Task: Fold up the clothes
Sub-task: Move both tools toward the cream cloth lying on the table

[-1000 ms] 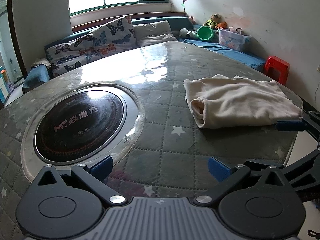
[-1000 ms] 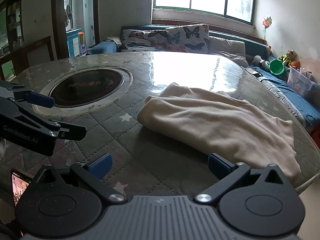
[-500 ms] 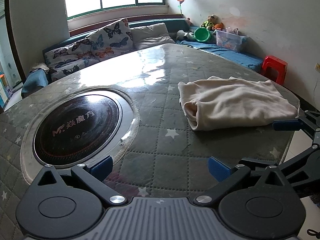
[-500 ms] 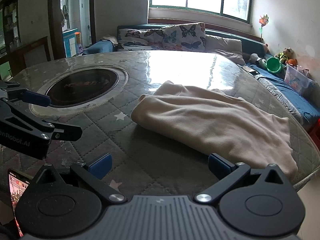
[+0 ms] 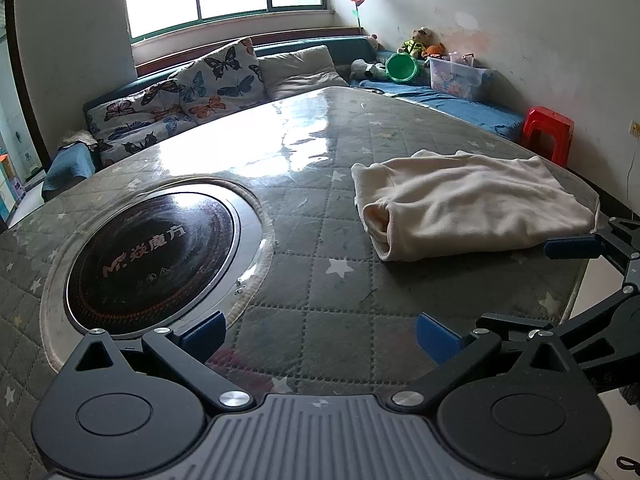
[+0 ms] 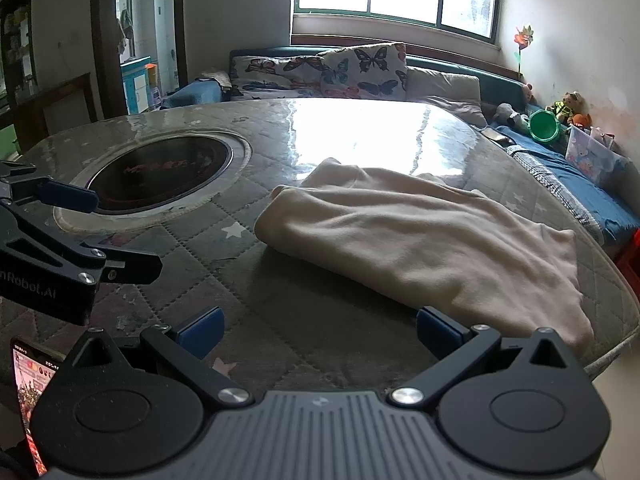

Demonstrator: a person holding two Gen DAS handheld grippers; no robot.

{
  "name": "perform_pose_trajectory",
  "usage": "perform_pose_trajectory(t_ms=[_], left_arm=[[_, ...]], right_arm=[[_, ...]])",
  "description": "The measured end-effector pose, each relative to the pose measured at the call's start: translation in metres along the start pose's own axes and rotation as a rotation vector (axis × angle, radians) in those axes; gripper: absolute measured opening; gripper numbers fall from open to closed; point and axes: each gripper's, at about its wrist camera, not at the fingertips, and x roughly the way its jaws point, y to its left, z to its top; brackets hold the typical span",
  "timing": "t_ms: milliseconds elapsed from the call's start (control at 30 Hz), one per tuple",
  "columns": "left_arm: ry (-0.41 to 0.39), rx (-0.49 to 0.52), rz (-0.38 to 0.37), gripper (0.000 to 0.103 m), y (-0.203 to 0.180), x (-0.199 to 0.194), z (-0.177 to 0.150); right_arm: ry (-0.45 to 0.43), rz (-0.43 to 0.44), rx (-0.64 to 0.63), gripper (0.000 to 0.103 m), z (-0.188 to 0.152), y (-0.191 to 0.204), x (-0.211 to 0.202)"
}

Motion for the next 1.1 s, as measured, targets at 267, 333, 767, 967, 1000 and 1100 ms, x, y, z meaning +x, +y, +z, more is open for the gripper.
perform_pose_trajectory(t_ms=[267, 333, 767, 967, 1000, 1100], left_arm=[[0.008, 0.008, -0.001, 0.103, -0.003, 0.004, 0.001], [0.011, 0.009, -0.001, 0.103, -0.003, 0.006, 0.001], [0.031, 0.019, 0.004, 0.103, -0.006, 0.016, 0.005], [0.035, 0.017, 0.013, 0.103, -0.004, 0.021, 0.010], [0.035, 0.017, 0.013, 0.103, -0.004, 0.022, 0.012], [0.036, 0.019, 0.016, 0.103, -0.004, 0.025, 0.015]], right_arm=[[0.006, -0.005, 0.008, 0.103, -0.001, -0.003, 0.002], [0.009, -0.006, 0.011, 0.103, -0.002, -0.004, 0.003], [0.010, -0.017, 0.033, 0.103, -0.003, -0.012, 0.006], [0.005, -0.029, 0.038, 0.103, -0.002, -0.018, 0.008], [0.003, -0.032, 0.038, 0.103, -0.002, -0.019, 0.008], [-0.001, -0.040, 0.038, 0.103, 0.000, -0.022, 0.009]])
